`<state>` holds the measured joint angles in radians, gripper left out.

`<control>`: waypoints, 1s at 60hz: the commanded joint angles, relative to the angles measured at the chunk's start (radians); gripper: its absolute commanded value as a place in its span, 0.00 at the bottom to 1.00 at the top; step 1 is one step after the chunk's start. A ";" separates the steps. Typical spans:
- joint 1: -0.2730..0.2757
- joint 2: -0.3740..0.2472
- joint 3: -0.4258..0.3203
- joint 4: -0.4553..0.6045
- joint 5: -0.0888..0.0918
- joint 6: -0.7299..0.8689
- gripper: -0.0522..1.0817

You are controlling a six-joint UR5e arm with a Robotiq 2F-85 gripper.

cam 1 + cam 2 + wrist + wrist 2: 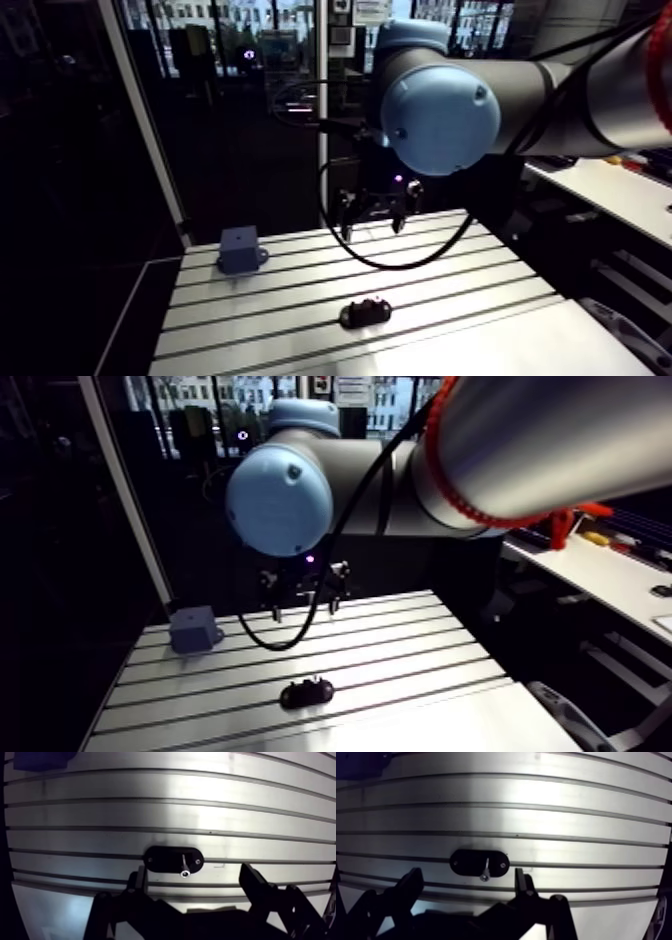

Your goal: Pick up the M10 bolt and insert it into the hole until fully seated.

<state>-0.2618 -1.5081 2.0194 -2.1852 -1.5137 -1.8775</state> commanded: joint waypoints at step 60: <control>-0.019 0.026 0.174 -0.204 0.011 -0.016 0.23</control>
<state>-0.2798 -1.4907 2.1729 -2.3538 -1.5017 -1.8909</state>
